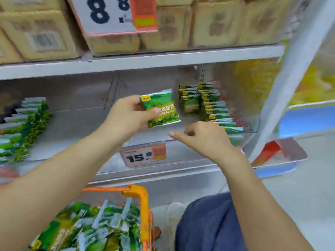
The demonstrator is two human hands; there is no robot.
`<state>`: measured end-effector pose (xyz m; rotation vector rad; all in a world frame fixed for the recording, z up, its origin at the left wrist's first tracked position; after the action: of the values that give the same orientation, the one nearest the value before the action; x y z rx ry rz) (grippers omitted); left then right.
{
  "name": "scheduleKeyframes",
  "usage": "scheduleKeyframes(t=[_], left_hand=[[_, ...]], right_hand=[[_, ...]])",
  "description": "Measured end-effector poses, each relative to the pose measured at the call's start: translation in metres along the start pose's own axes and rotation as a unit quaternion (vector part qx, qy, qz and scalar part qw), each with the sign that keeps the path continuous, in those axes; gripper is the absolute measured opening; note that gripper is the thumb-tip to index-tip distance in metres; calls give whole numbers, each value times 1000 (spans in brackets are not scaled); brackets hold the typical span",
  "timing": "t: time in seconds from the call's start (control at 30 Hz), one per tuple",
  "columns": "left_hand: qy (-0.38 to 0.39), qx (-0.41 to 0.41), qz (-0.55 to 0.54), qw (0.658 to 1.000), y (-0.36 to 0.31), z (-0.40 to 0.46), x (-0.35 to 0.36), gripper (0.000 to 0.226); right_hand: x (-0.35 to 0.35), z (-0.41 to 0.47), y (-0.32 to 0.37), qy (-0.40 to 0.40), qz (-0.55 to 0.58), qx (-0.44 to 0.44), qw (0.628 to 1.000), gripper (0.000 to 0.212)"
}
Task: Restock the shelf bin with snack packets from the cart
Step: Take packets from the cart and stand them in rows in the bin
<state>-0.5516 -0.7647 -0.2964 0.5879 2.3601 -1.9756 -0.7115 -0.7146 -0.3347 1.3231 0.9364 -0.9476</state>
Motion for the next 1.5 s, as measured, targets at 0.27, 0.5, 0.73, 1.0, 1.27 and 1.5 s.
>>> scheduleKeyframes(t=[0.27, 0.5, 0.73, 1.0, 1.27, 1.5], left_hand=[[-30, -94, 93, 991, 39, 125, 82, 14], [-55, -48, 189, 979, 39, 169, 110, 22], [-12, -38, 198, 979, 43, 175, 124, 18], [-29, -15, 298, 954, 30, 134, 81, 44], [-24, 70, 116, 990, -6, -14, -35, 10], [16, 32, 285, 958, 53, -137, -139, 21]], right_hand=[[5, 3, 10, 2, -22, -75, 997, 57], [8, 13, 13, -4, -19, -119, 993, 54], [7, 12, 15, -29, -11, -145, 989, 54], [-4, 4, 29, -79, -8, -190, 979, 62], [-12, -32, 120, -202, 89, -315, 923, 43], [24, -75, 240, -76, 116, -448, 883, 38]])
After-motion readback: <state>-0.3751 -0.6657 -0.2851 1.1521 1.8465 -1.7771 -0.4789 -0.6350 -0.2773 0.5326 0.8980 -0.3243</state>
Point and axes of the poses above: each hand's wrist, its own z-axis towards the middle knuckle, its own x-axis out of the palm, y = z × x, the point moved 10 cm from there along z, towards the middle knuckle, and after that the axes turned 9 degrees about -x, right-handed, at the moved point
